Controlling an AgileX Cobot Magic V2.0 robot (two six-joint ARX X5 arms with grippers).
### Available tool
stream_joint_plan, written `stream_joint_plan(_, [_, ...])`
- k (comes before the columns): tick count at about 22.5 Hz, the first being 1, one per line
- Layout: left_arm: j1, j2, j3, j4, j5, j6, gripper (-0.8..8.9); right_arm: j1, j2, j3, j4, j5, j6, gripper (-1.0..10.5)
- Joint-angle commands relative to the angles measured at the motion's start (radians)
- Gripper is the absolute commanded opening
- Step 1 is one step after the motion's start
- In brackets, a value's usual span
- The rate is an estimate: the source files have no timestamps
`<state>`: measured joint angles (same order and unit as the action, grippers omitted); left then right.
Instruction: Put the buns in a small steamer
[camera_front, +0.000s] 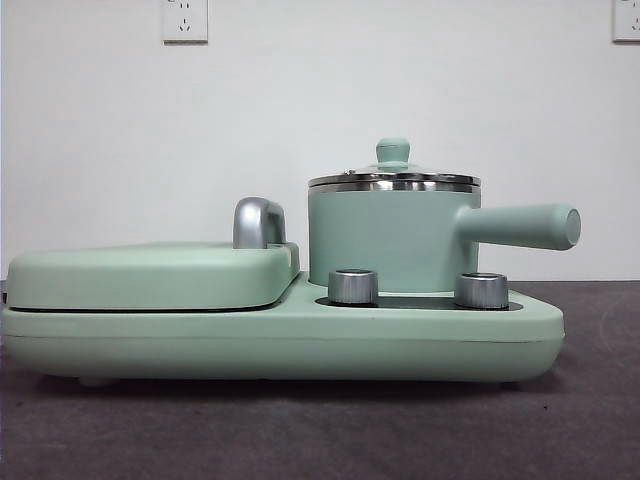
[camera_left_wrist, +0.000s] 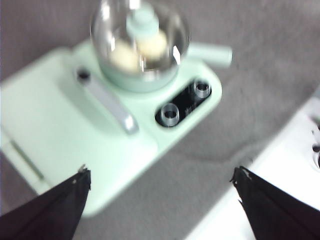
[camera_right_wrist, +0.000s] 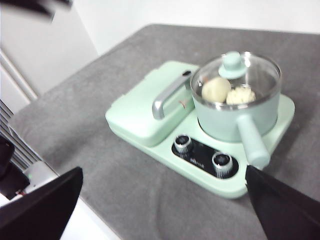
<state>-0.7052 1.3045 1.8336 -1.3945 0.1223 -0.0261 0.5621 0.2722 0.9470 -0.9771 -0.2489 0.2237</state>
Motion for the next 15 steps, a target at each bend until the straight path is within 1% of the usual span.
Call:
stream_joint_plan(1, [-0.009,-0.152,-0.201,0.134,-0.002,-0.086,4.65,0.006,0.001,0.008,0.031,-0.014,-0.020,5.2])
stream_joint_plan(6, [-0.009,-0.448,-0.558,0.354,-0.003,-0.167,4.65,0.006,0.001,0.008,0.061,-0.031,-0.026,5.2])
stream_joint_plan(11, [-0.008,-0.681,-0.814,0.486,-0.003,-0.238,4.52,0.006,0.001,0.008,0.058,-0.045,-0.029,5.2])
stream_joint_plan(12, [-0.008,-0.710,-0.845,0.497,-0.003,-0.256,4.11,0.006,0.001,0.008,0.058,-0.049,-0.029,5.1])
stream_joint_plan(13, [-0.008,-0.737,-0.871,0.504,-0.003,-0.274,3.32,0.006,0.001,0.008,0.058,-0.052,-0.029,4.7])
stream_joint_plan(14, [-0.008,-0.763,-0.895,0.505,-0.003,-0.286,1.88,0.006,0.001,0.008,0.056,-0.057,-0.029,3.9])
stream_joint_plan(15, [-0.008,-0.782,-0.913,0.502,-0.003,-0.290,-0.11,0.006,0.001,0.008,0.051,-0.066,-0.029,2.2])
